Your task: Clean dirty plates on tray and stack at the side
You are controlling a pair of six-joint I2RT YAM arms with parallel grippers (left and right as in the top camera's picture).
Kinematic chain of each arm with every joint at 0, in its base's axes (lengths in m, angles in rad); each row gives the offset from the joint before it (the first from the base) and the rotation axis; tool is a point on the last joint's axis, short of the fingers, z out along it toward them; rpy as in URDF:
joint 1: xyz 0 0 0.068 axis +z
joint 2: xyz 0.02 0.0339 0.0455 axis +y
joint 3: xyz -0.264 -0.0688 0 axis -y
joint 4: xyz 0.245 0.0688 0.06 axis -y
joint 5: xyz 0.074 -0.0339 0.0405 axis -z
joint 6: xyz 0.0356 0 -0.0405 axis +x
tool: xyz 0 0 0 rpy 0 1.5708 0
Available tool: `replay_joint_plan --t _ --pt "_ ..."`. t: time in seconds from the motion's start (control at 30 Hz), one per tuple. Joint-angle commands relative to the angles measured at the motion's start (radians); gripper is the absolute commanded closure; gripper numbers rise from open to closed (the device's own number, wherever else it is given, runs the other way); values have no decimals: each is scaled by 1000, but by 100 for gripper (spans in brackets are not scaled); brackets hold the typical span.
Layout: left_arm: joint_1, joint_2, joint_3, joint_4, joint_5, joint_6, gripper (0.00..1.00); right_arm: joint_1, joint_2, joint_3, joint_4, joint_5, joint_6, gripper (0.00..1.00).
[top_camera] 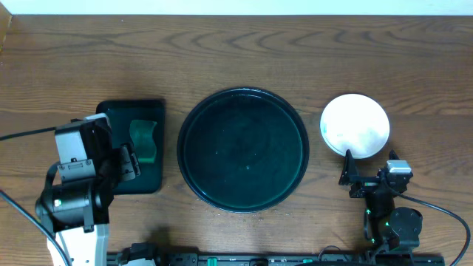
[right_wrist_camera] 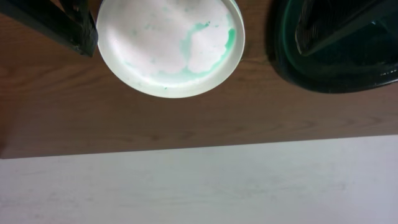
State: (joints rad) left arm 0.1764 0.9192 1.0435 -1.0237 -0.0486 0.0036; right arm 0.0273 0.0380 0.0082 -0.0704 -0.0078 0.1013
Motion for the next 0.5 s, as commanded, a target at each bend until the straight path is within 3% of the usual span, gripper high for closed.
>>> replay_joint_plan --t 0.0,0.47 --pt "1 -22 -6 -2 -16 -4 28 -6 -7 -3 -3 -4 -5 1" --pt "-70 -62 -6 -16 -20 3 28 -6 -7 -3 -3 -4 -5 1"
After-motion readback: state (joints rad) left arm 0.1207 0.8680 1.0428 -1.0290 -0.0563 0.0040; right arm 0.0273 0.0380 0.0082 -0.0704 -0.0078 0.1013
